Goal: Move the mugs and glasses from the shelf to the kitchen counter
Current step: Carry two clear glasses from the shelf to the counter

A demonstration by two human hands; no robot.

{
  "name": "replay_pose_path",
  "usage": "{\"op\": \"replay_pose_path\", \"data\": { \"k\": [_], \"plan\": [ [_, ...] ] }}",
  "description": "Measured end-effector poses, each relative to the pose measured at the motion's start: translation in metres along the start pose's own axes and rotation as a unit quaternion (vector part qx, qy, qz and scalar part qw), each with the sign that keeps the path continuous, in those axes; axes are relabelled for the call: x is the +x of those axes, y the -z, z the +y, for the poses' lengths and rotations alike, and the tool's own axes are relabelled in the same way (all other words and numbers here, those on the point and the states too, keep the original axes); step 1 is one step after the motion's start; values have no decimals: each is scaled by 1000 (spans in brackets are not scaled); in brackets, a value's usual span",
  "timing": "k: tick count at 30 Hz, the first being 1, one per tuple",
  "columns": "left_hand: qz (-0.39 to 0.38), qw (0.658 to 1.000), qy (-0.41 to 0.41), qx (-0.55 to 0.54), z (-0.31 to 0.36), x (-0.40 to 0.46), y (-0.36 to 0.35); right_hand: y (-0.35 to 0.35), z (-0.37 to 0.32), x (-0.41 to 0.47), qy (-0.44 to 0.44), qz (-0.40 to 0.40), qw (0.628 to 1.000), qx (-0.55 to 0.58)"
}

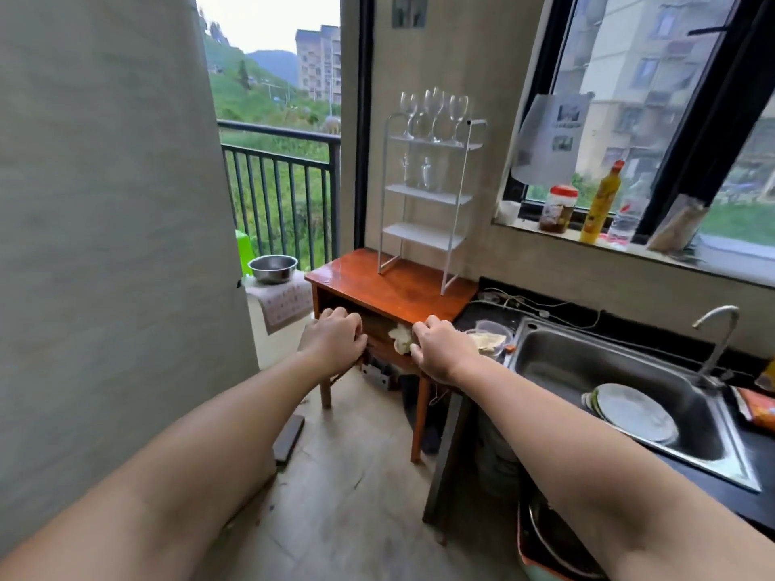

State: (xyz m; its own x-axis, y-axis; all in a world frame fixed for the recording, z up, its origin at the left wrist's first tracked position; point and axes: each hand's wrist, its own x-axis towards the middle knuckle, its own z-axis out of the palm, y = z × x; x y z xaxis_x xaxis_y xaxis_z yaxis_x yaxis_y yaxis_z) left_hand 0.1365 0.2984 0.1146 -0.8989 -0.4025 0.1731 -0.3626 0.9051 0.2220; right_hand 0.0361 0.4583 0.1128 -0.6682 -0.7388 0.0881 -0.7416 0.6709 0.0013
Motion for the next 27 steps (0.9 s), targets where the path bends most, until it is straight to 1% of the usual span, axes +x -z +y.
{"op": "replay_pose_path", "data": {
  "k": [4, 7, 11, 18, 22, 24, 27],
  "plan": [
    [-5, 1000, 5, 15, -23, 68, -12, -8, 10, 71, 7, -8, 1000, 2],
    [-5, 1000, -7, 27, -40, 123, -19, -15, 18, 129, 2, 0, 1000, 2],
    [3, 1000, -24, 11, -69, 209, -25, -20, 26, 213, -11, 15, 1000, -1],
    [17, 998, -58, -21, -110, 358, -11, -6, 46, 353, -70, 45, 996, 26],
    [12, 997, -60, -42, -114, 431, -18, -8, 68, 410, -97, 49, 993, 42],
    [4, 996, -74, -51, -110, 464, -27, -8, 82, 437, -114, 44, 991, 48],
    [-1, 992, -100, -74, -99, 515, -39, -6, 107, 481, -130, 58, 988, 62]
  ]
}}
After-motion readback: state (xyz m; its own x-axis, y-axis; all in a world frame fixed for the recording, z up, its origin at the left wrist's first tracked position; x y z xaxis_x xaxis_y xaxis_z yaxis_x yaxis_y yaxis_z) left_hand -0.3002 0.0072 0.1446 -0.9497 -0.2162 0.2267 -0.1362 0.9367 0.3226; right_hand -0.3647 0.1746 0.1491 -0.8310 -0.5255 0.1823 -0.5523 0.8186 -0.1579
